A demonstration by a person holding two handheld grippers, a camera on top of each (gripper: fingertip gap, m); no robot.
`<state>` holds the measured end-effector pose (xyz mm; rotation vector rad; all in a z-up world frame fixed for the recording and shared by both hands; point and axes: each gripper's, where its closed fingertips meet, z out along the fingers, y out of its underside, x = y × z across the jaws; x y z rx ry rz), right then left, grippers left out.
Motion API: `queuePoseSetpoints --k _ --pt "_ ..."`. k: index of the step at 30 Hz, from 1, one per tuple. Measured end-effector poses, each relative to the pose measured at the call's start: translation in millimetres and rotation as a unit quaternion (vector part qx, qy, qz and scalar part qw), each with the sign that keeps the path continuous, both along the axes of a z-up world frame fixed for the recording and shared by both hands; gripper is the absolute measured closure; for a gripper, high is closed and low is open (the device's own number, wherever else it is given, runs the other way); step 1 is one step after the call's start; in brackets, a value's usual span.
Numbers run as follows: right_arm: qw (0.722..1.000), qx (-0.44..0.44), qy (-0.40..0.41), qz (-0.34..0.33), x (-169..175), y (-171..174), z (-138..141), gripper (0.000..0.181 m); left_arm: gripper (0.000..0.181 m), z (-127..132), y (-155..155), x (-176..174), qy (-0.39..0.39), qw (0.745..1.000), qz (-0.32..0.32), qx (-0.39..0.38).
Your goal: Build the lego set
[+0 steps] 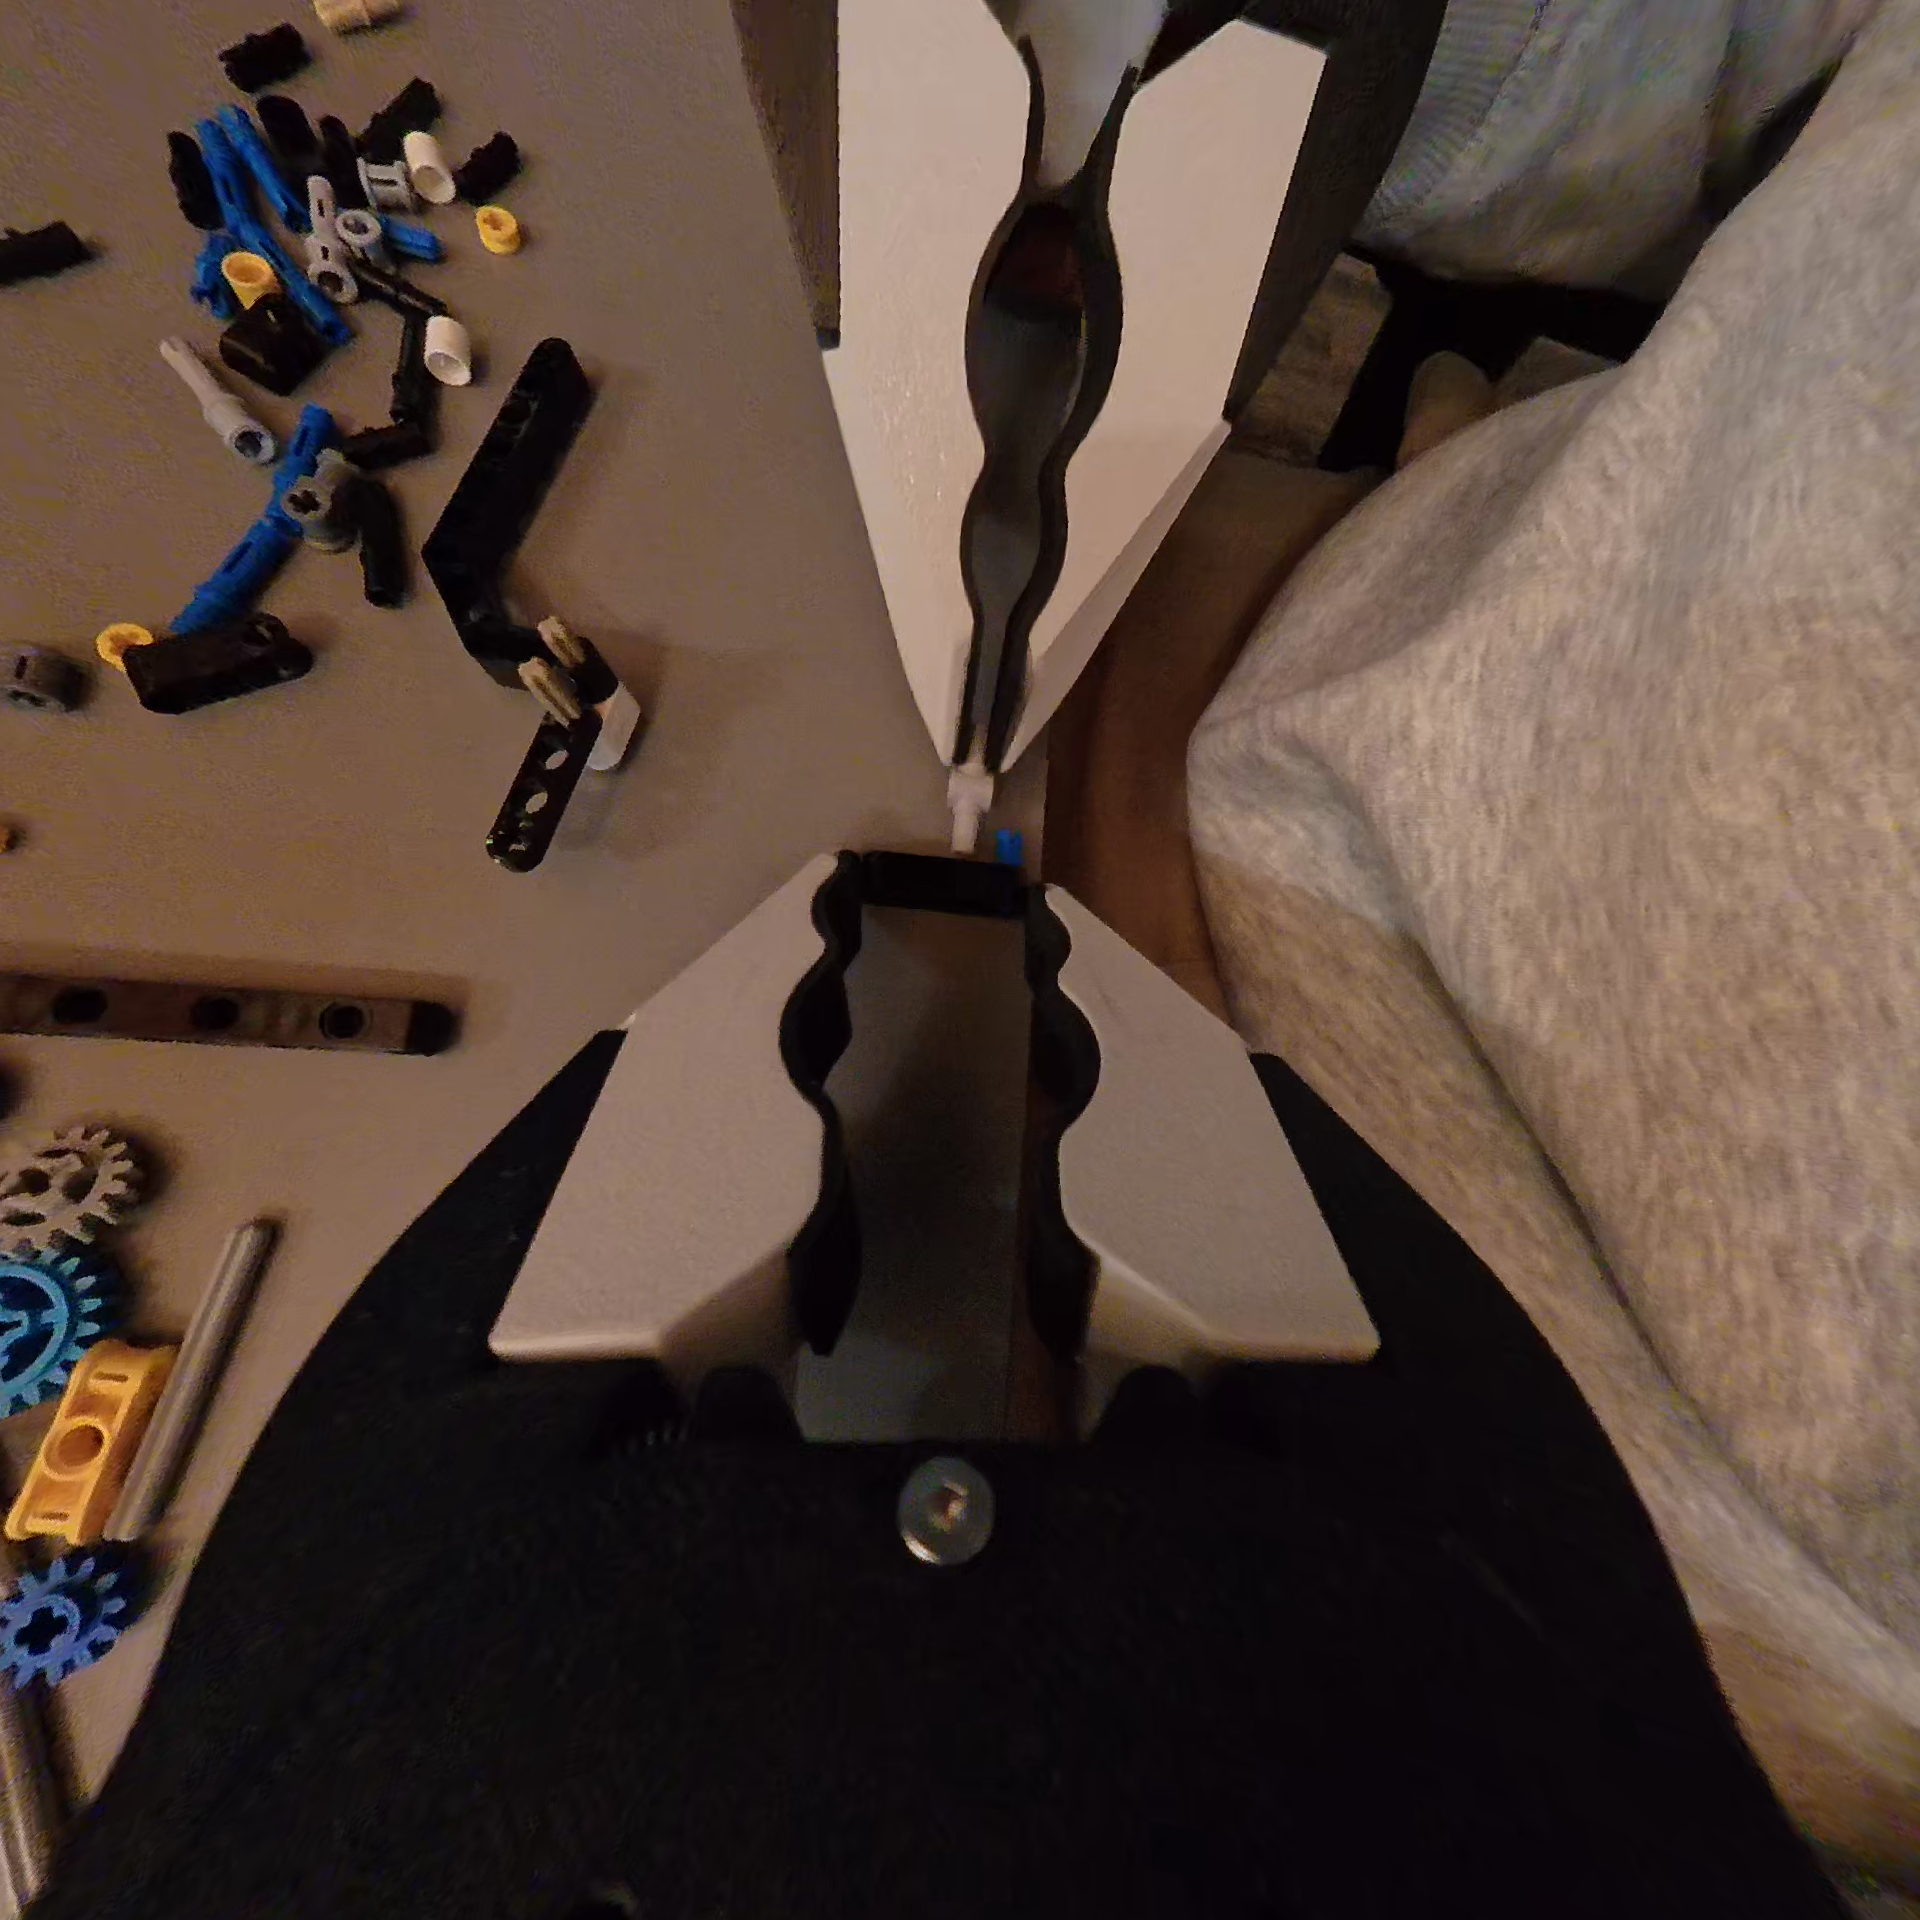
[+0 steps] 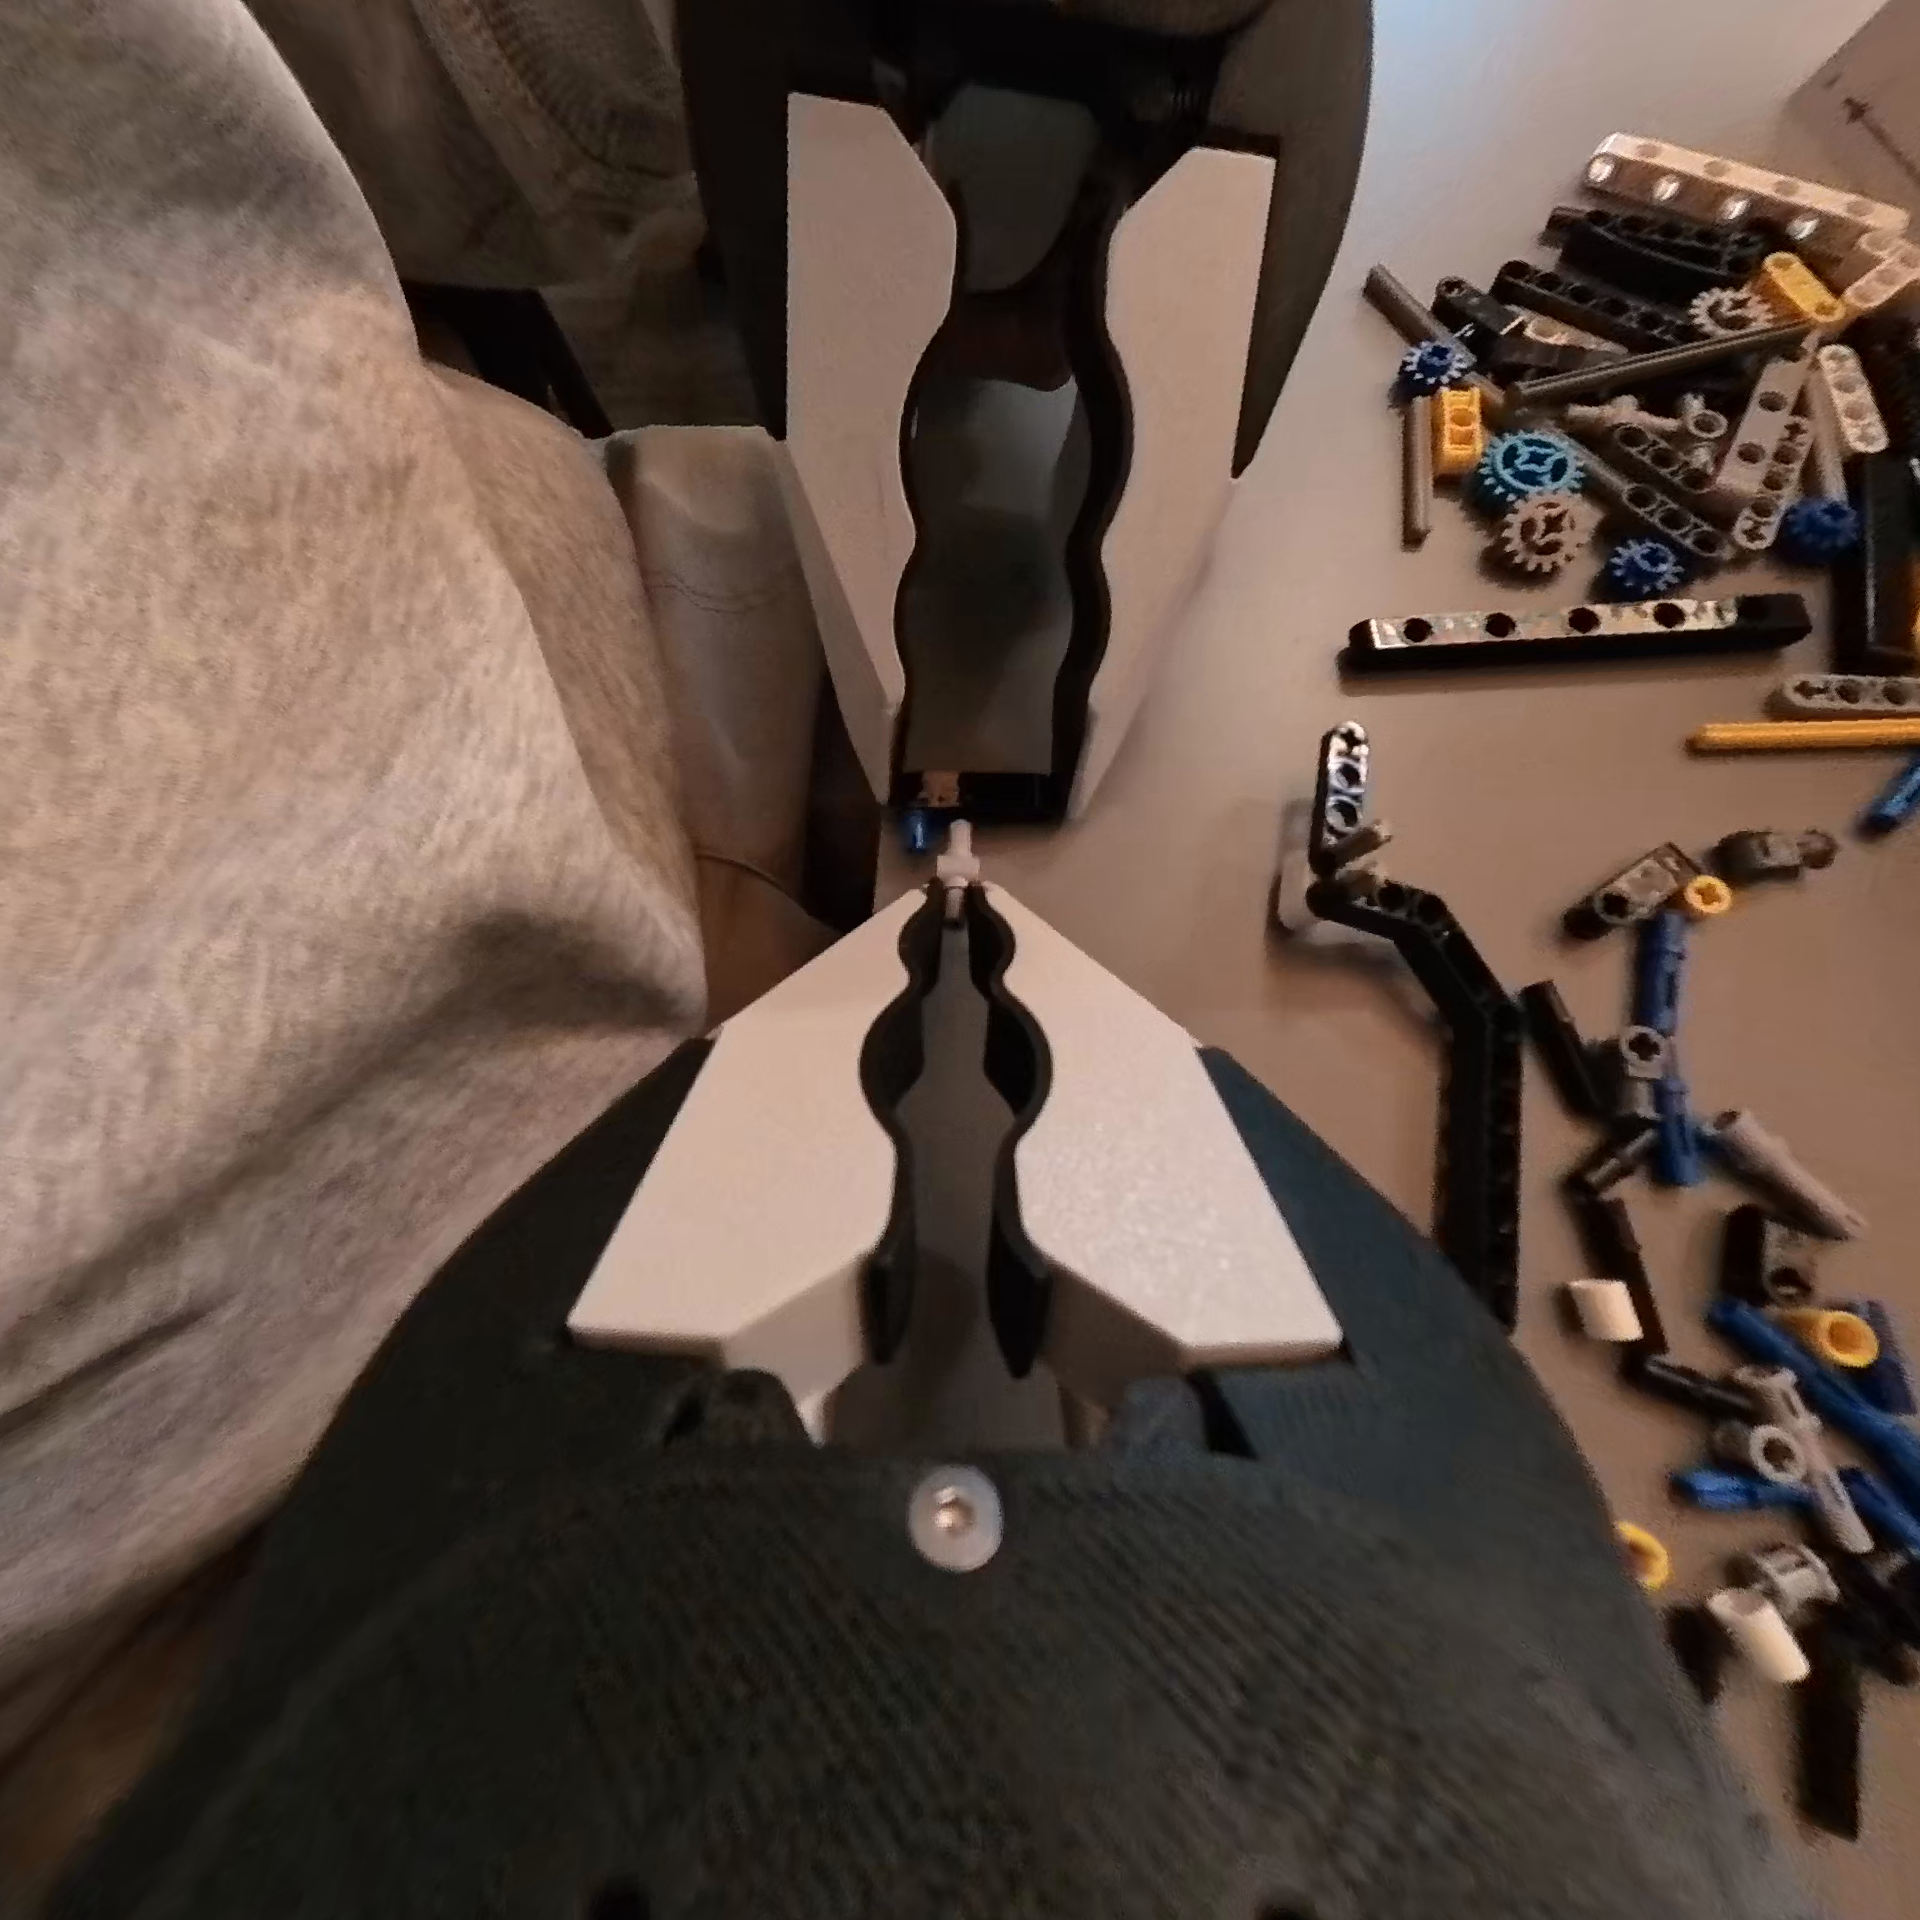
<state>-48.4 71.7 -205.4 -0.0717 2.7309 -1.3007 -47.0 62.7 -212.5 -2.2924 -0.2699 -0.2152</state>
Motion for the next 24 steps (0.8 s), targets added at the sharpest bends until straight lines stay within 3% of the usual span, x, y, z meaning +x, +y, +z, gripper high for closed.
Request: queuePoseSetpoints --k 1,11,24 --pt "1.0 -0.001 0.0 0.003 0.3 -0.4 0.3 0.179 0.15 0.2 -0.1 0.3 -0.003 1.0 -0.001 0.001" --pt "0.997 -0.073 0.013 0.001 0.1 0.1 23.1 0.179 0.151 25.3 -2.5 -2.1 -0.028 0.996 0.006 0.088" --pt "0.996 -0.082 0.018 -0.001 1.3 -3.6 25.7 0.179 0.151 25.5 -2.3 -0.1 -0.017 0.996 0.001 0.088"
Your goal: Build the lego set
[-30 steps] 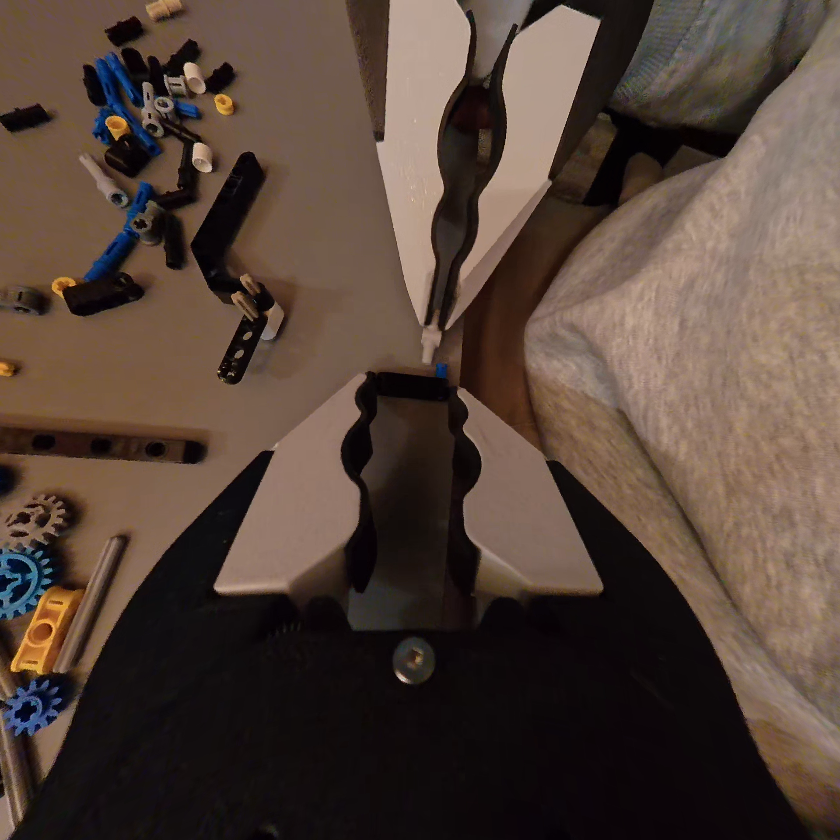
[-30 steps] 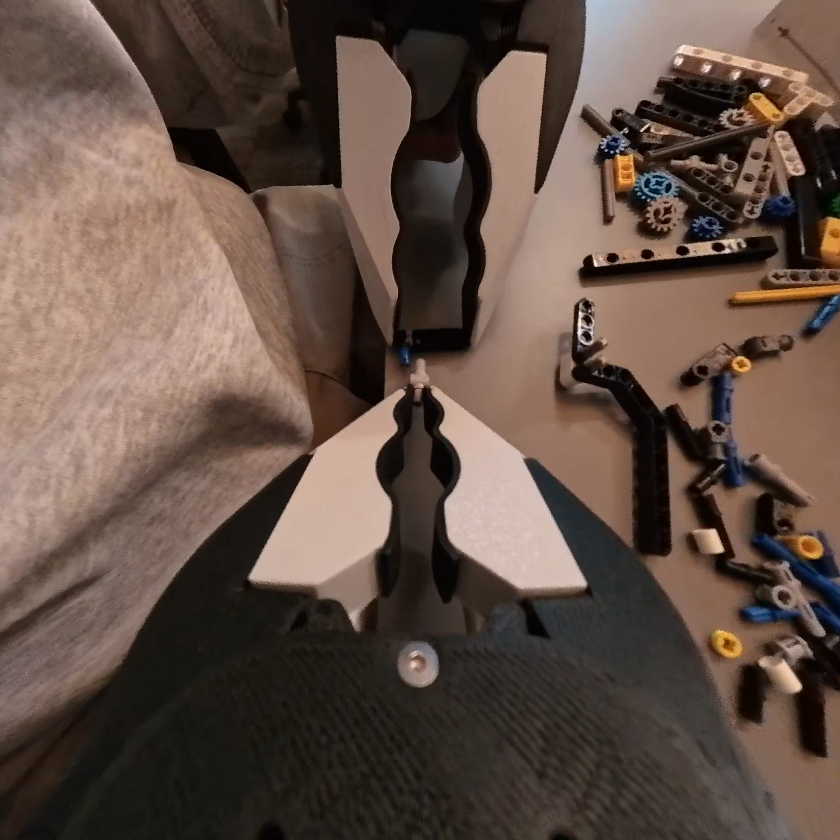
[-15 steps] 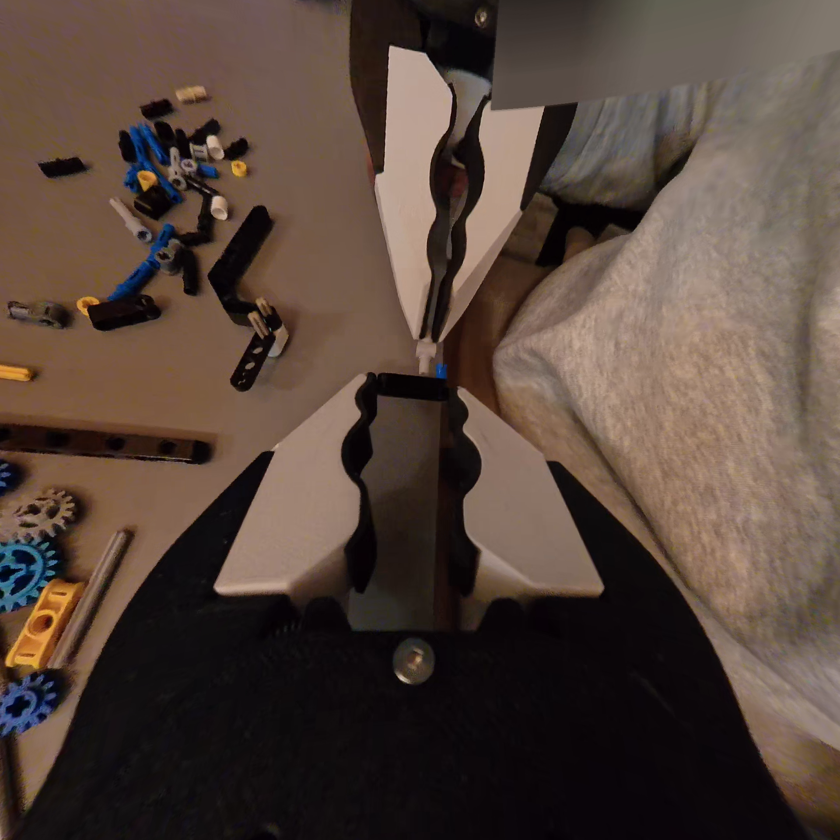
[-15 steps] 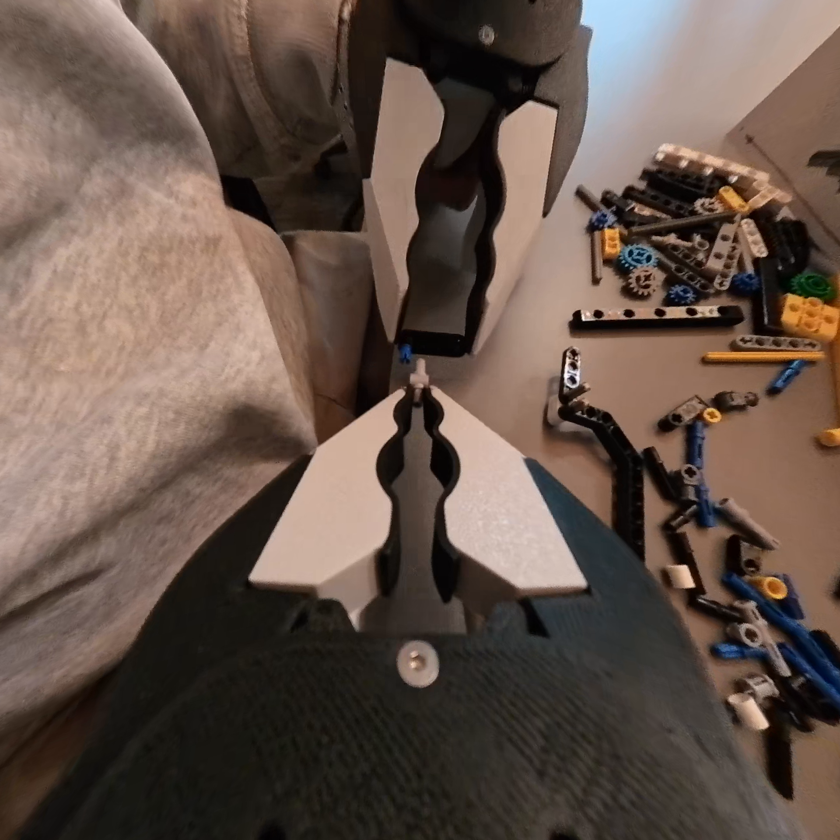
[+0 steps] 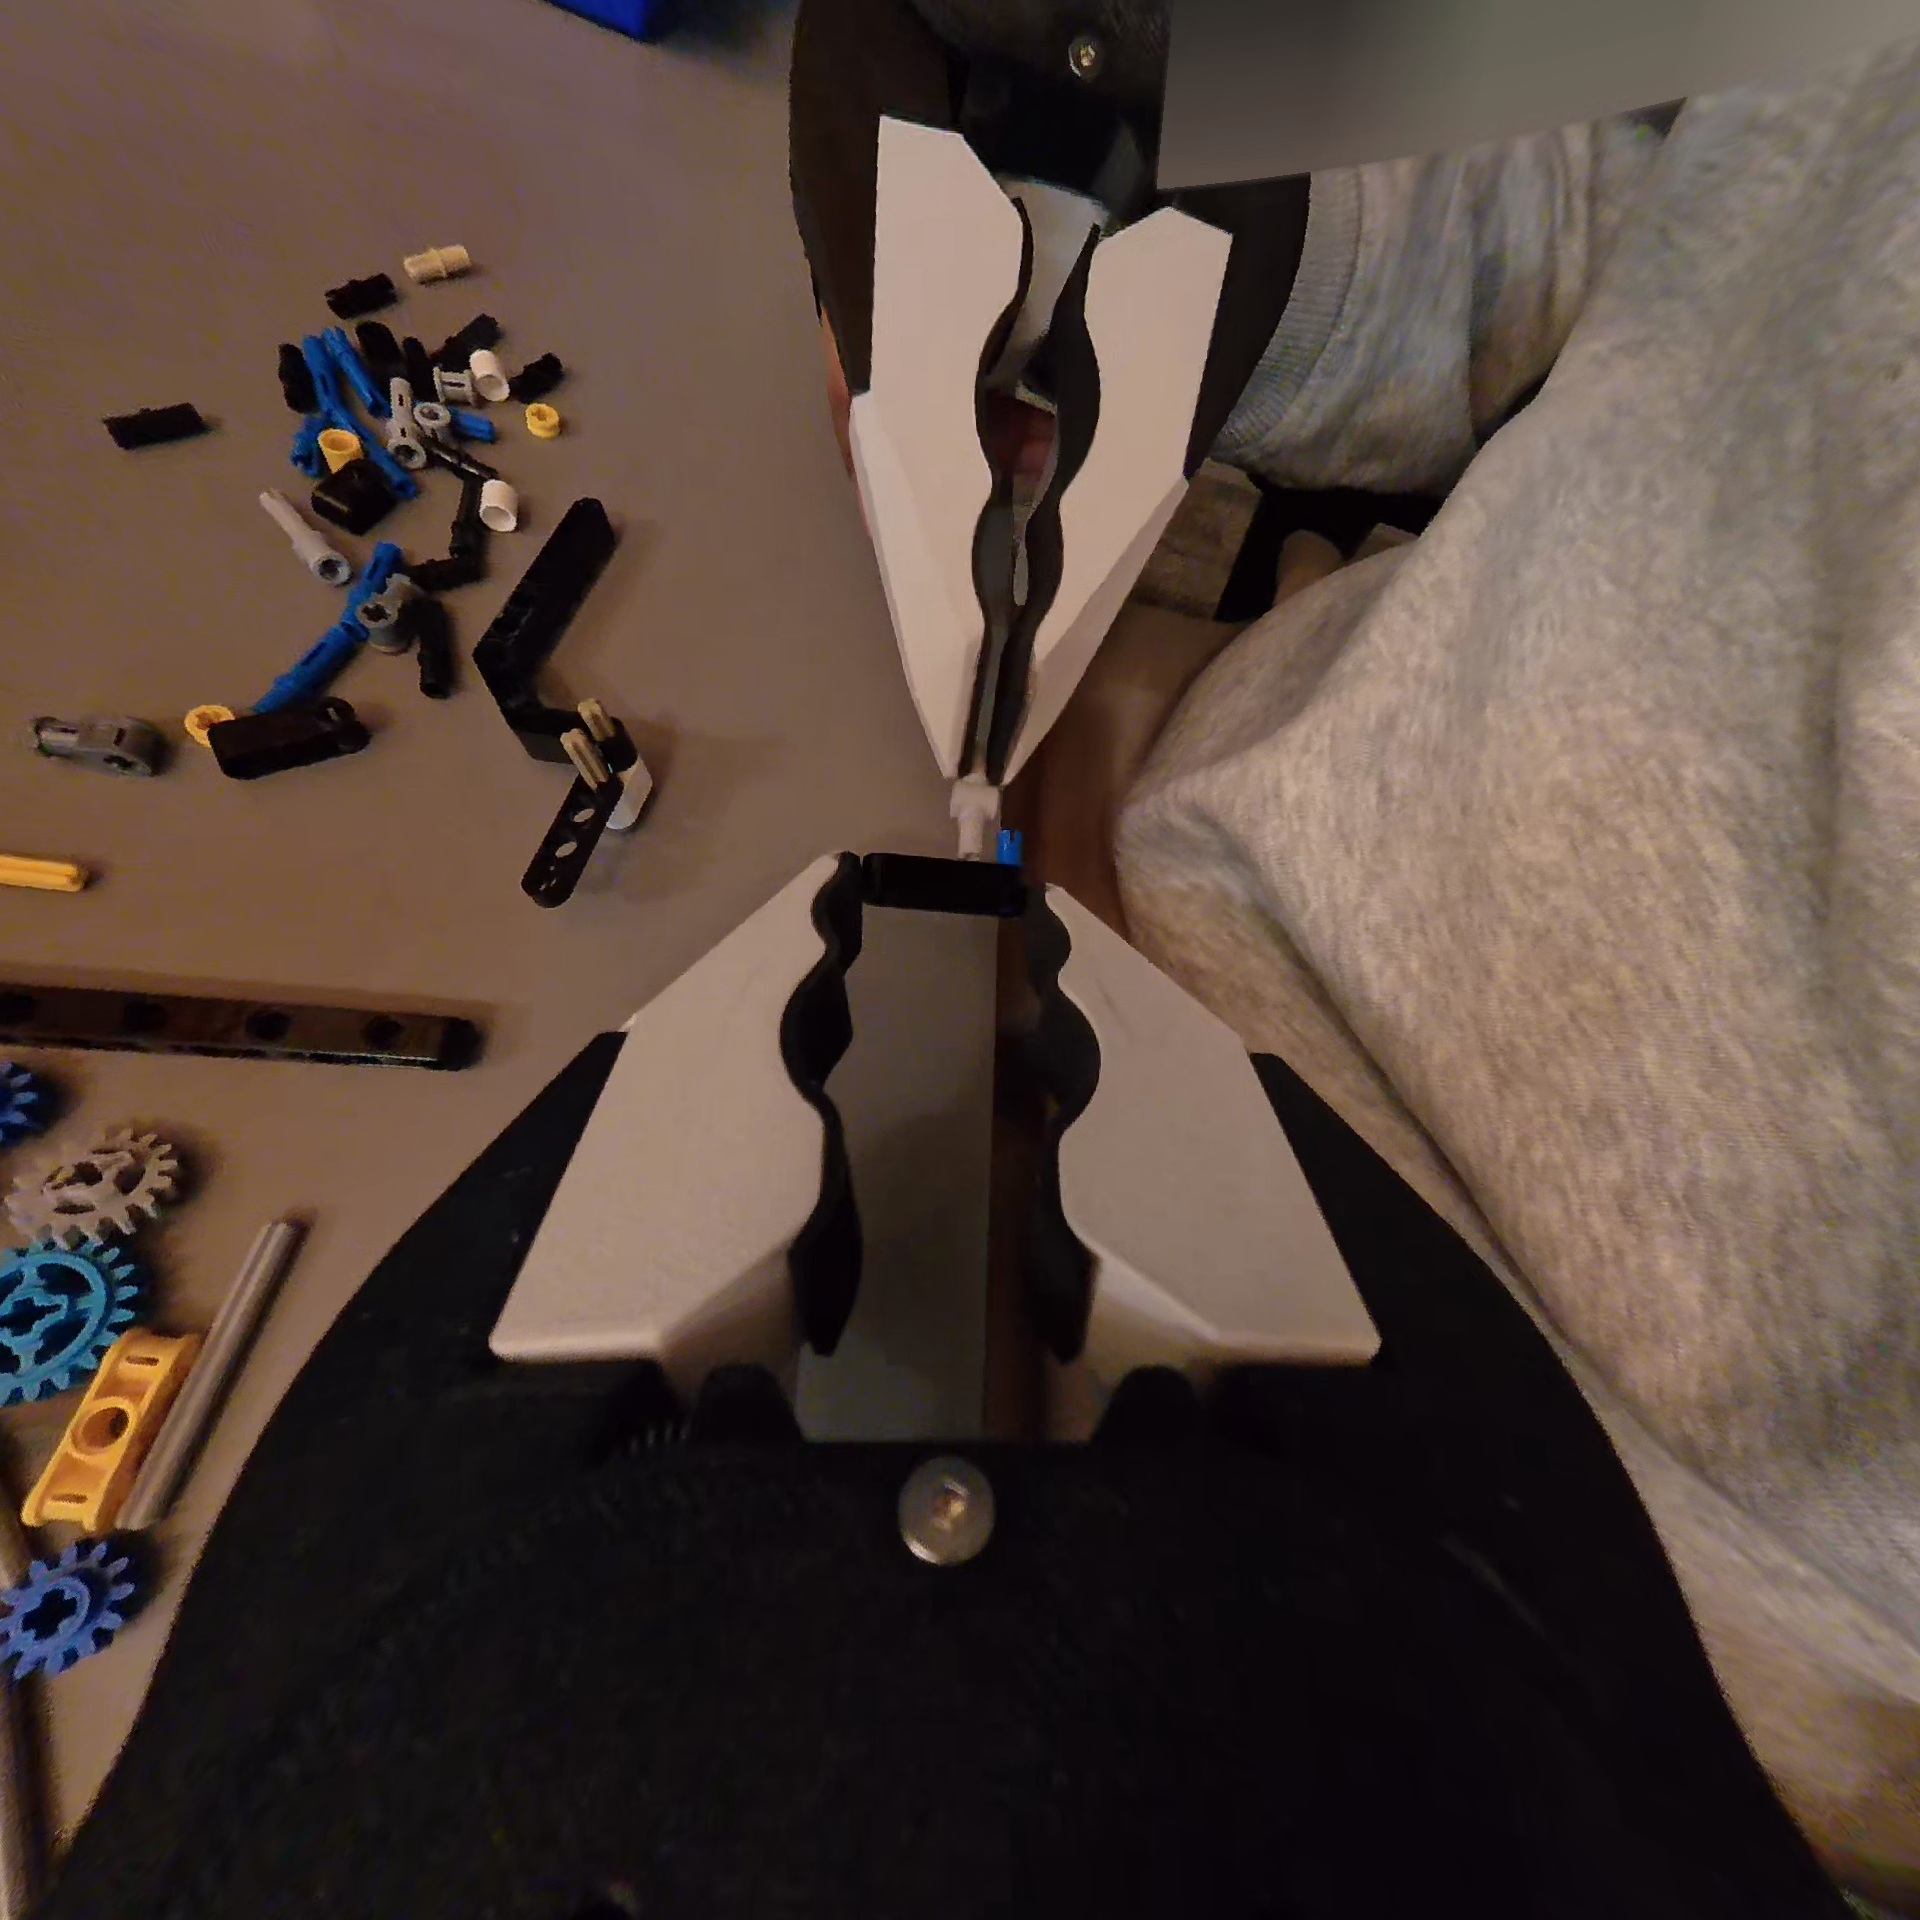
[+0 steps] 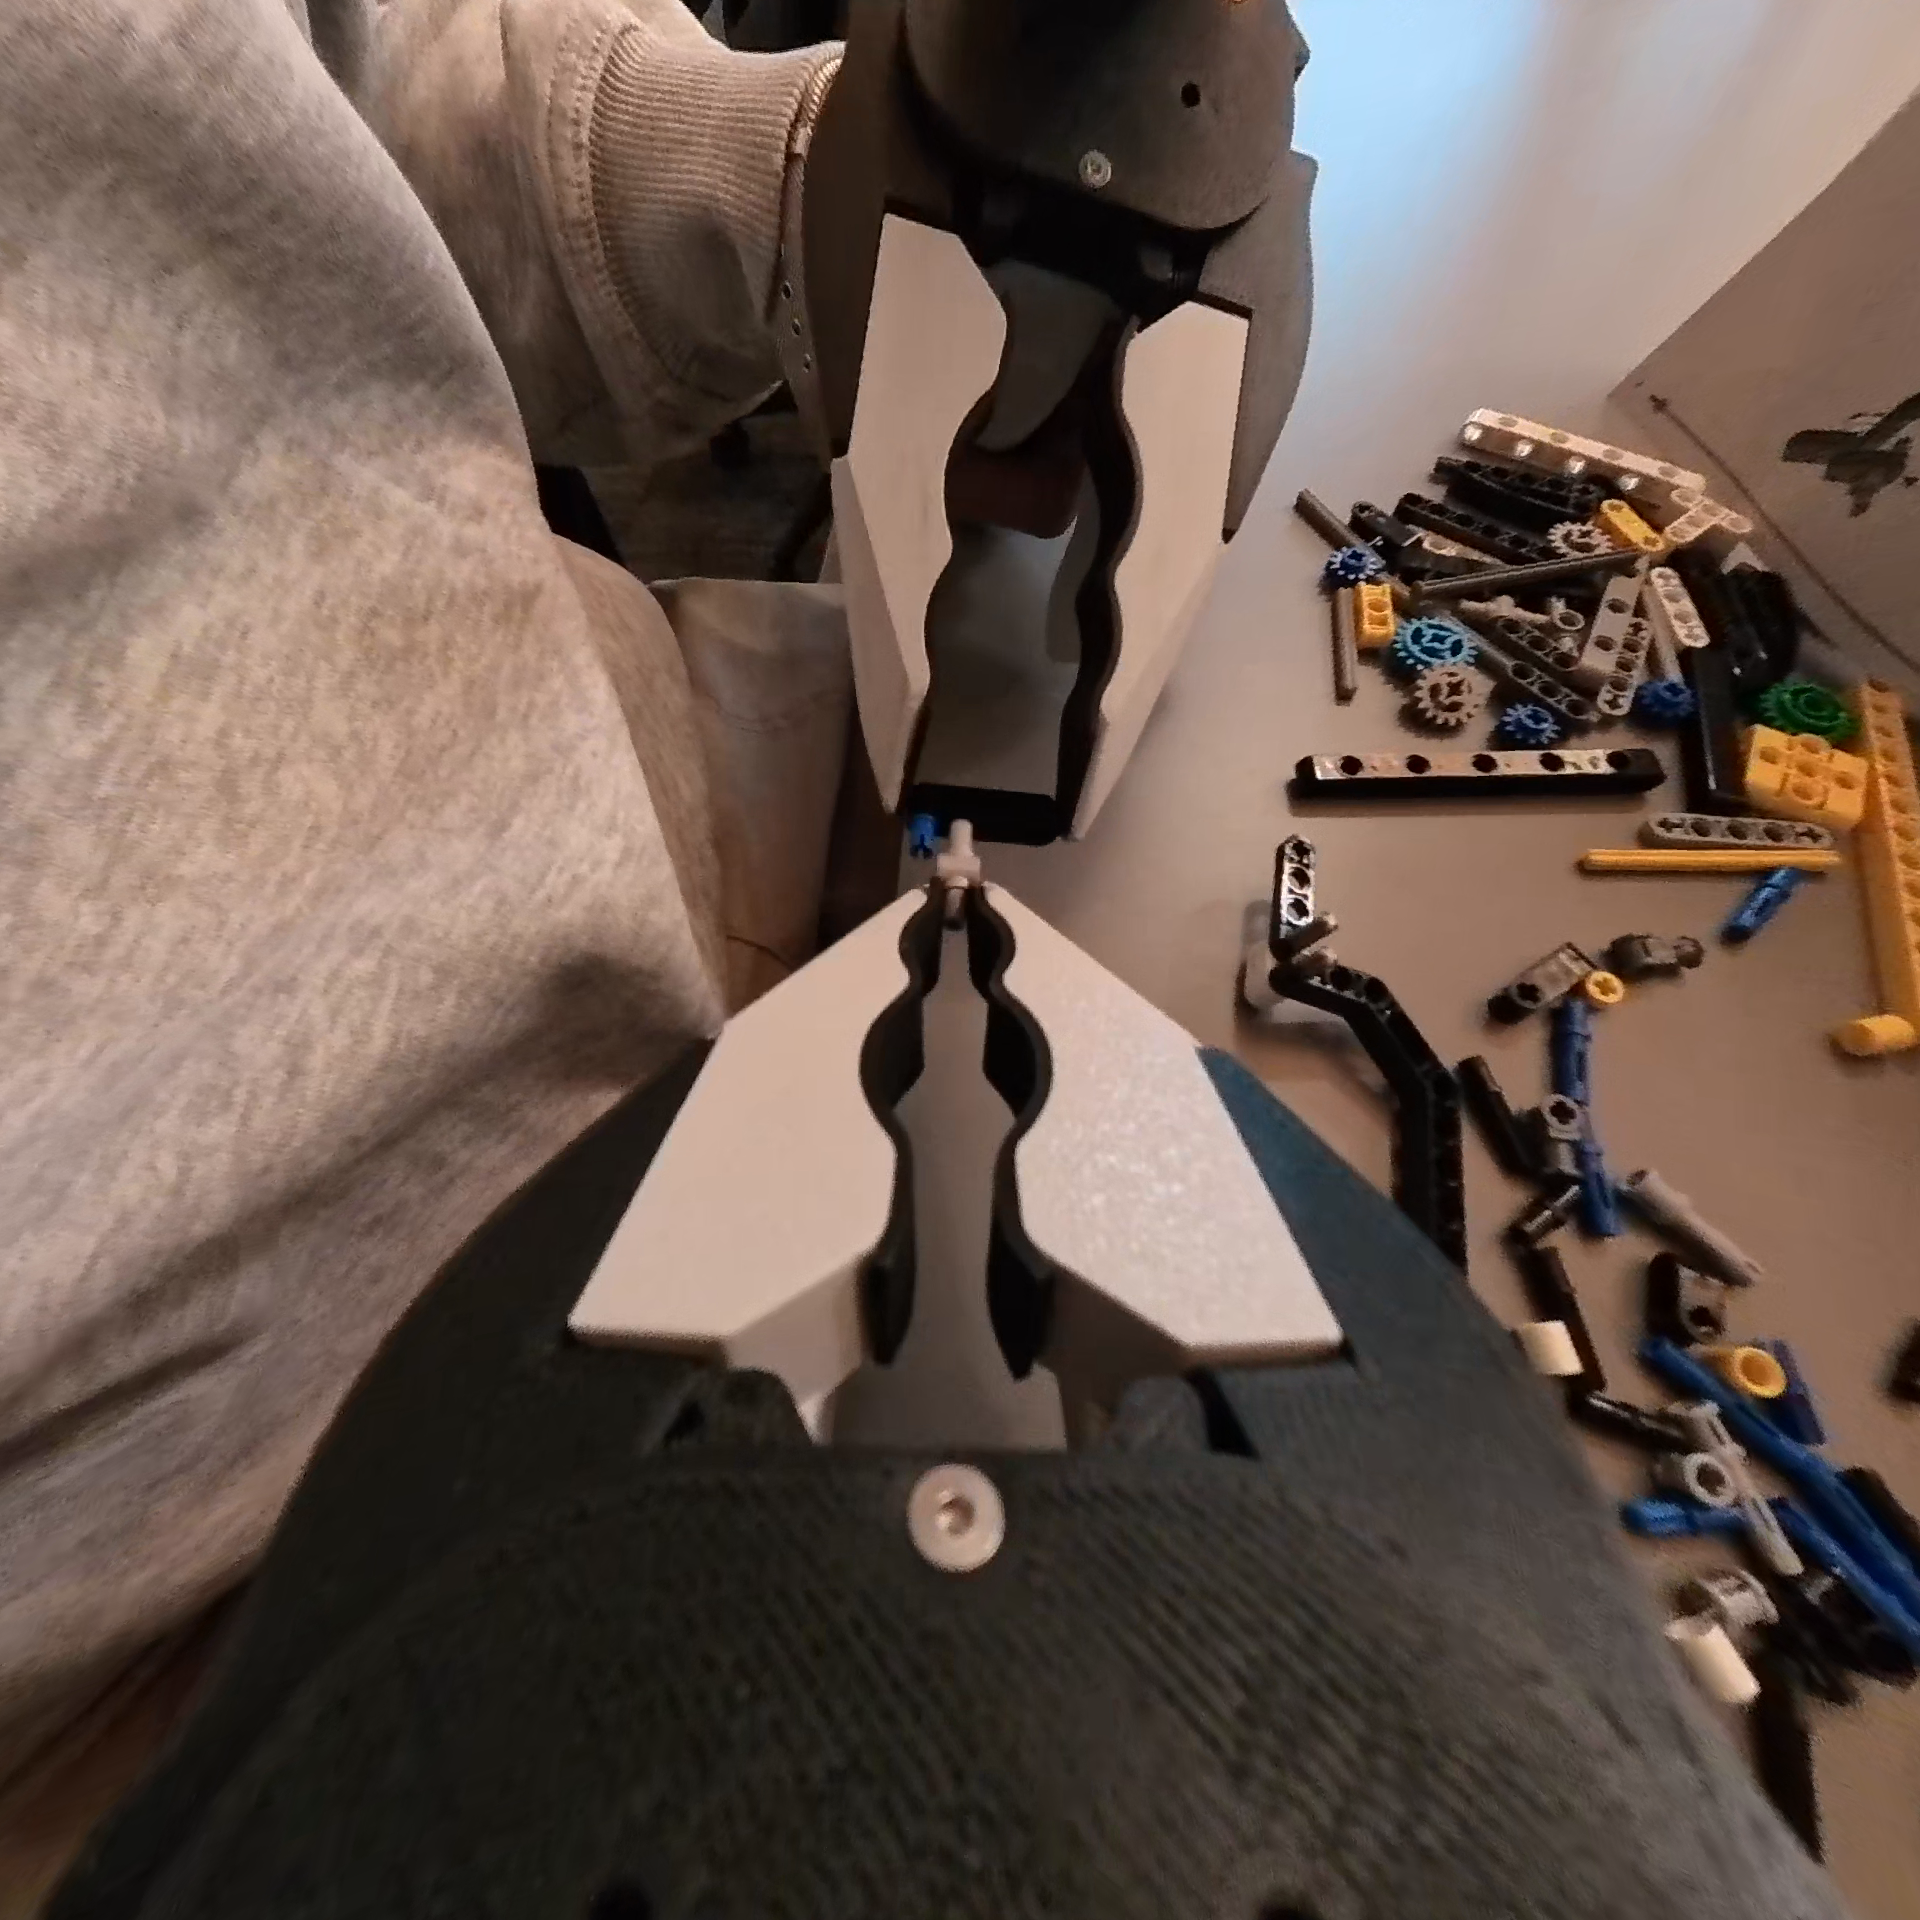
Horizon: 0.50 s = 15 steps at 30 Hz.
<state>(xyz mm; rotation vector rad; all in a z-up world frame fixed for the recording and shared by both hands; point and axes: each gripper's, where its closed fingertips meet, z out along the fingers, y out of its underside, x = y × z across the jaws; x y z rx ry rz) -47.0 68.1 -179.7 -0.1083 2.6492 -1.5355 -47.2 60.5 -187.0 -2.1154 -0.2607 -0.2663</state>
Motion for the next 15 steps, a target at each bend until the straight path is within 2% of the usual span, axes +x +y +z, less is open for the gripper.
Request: queuePoseSetpoints --k 15 --pt "1.0 -0.001 -0.006 0.002 1.9 -2.2 0.9 0.179 0.151 2.8 -0.3 2.0 0.01 1.0 -0.004 0.009"
